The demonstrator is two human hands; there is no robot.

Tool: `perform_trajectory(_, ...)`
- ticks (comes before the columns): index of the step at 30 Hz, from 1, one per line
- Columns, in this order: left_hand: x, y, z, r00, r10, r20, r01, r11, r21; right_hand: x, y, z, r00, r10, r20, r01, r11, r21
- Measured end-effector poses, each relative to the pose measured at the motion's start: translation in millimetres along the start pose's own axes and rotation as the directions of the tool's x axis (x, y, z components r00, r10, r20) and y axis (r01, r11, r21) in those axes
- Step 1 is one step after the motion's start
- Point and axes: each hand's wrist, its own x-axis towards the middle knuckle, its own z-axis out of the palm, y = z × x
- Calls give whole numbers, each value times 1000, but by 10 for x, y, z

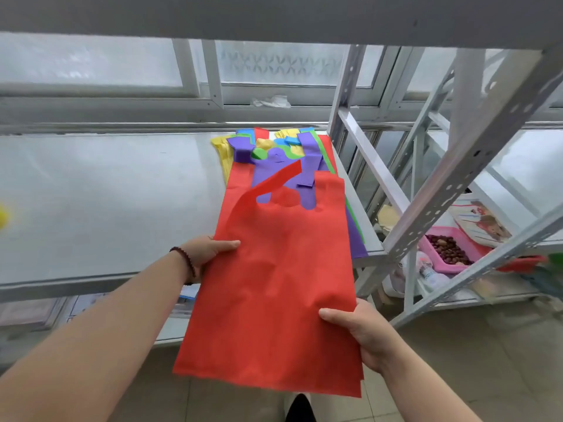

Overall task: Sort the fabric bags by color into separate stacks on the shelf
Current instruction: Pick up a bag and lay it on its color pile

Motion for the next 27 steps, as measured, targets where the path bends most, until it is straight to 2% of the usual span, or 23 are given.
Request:
perform_trajectory(9,-266,-227,274,979,155,133,-157,988,5,-642,224,23,983,-150,-108,143,987,-68)
perform_trajectory(14,-426,-319,534,924,164,345,-168,986,-18,-1138,345,-118,956,-221,-194,219,975,-35)
perform_trajectory(20,-624,-277,1060,849,208,486,-240,971,4,-1785,353,-391,893,-337,-300,331,941,-72)
perform_trajectory(27,-796,-81,1944,757,265,598,-378,923,70,-2398,366,-807,780,-446,-439,416,894,-169)
